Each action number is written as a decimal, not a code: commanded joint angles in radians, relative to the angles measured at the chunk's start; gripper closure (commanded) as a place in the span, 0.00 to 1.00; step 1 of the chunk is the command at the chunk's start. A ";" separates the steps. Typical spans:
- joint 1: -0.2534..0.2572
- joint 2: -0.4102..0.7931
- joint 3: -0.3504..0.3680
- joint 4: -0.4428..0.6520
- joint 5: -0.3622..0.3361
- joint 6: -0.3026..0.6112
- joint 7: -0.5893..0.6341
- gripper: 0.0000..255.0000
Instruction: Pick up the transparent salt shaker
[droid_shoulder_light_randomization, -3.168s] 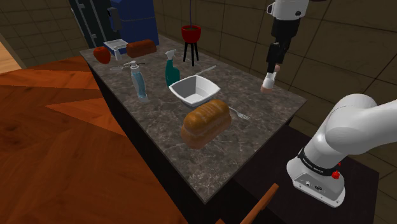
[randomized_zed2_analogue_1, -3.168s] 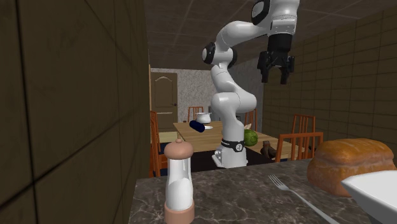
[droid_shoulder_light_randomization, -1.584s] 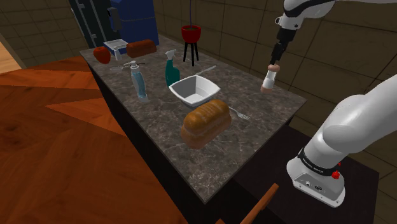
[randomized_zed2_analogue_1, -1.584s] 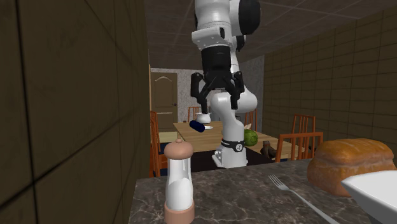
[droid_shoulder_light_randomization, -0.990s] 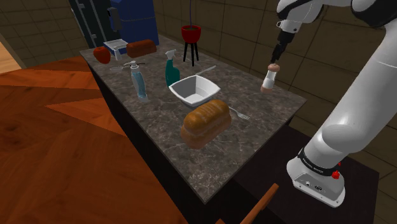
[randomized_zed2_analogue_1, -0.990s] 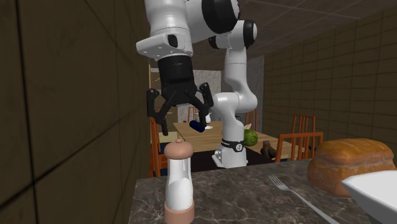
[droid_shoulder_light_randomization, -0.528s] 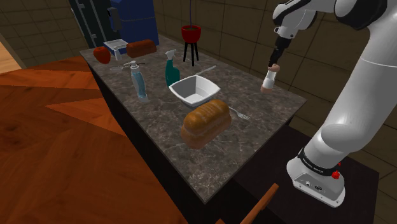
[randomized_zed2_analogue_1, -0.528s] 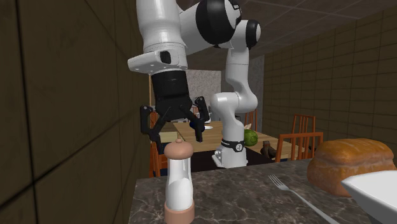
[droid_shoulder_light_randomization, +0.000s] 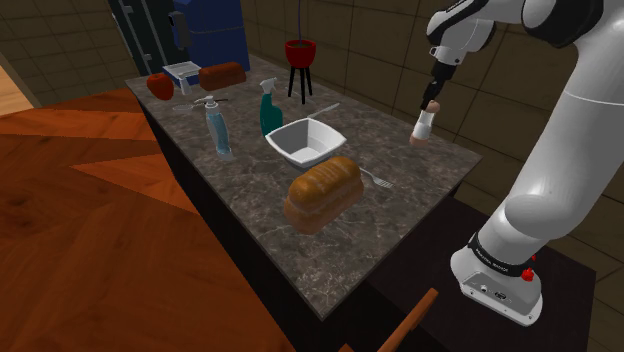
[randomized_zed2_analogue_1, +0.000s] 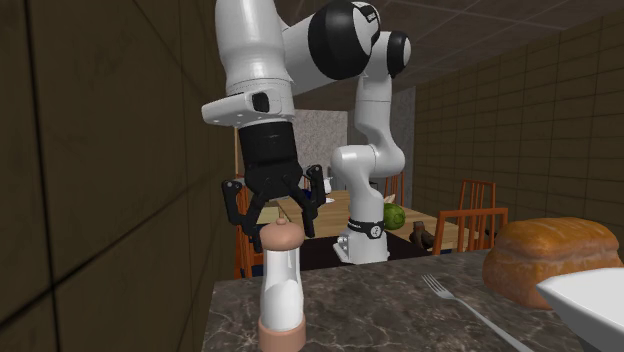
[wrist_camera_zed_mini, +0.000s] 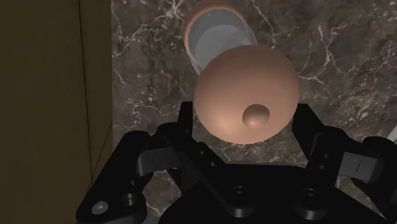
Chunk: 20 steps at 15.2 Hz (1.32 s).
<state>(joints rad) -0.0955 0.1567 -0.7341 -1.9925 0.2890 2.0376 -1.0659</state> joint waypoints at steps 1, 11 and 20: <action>0.000 0.002 0.000 -0.002 0.000 0.001 0.000 1.00; 0.007 -0.036 -0.007 0.045 -0.036 -0.069 0.033 1.00; 0.012 -0.075 -0.011 0.129 -0.073 -0.177 0.071 1.00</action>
<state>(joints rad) -0.0843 0.0842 -0.7450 -1.8713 0.2180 1.8704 -0.9992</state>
